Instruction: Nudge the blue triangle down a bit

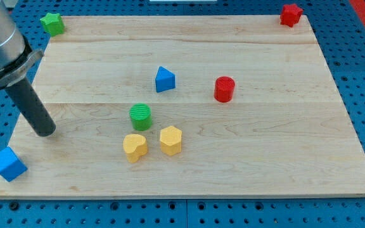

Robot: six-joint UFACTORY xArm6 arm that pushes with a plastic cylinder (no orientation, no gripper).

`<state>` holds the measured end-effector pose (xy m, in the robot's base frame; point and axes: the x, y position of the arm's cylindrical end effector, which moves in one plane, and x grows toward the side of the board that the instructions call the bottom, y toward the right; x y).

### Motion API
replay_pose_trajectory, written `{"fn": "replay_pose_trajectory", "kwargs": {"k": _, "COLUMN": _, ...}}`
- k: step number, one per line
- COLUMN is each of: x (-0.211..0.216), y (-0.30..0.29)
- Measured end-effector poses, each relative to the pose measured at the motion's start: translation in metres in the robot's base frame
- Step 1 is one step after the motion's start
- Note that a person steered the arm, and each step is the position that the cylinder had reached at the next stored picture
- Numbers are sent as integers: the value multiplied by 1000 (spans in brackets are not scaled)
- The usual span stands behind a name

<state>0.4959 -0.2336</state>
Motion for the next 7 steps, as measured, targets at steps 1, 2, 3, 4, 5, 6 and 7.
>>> {"fn": "replay_pose_trajectory", "kwargs": {"k": 1, "x": -24, "y": 0}}
{"fn": "replay_pose_trajectory", "kwargs": {"k": 2, "x": -52, "y": 5}}
{"fn": "replay_pose_trajectory", "kwargs": {"k": 3, "x": -85, "y": 30}}
{"fn": "replay_pose_trajectory", "kwargs": {"k": 4, "x": -107, "y": 69}}
{"fn": "replay_pose_trajectory", "kwargs": {"k": 5, "x": -95, "y": 91}}
{"fn": "replay_pose_trajectory", "kwargs": {"k": 6, "x": -84, "y": 116}}
{"fn": "replay_pose_trajectory", "kwargs": {"k": 7, "x": -90, "y": 134}}
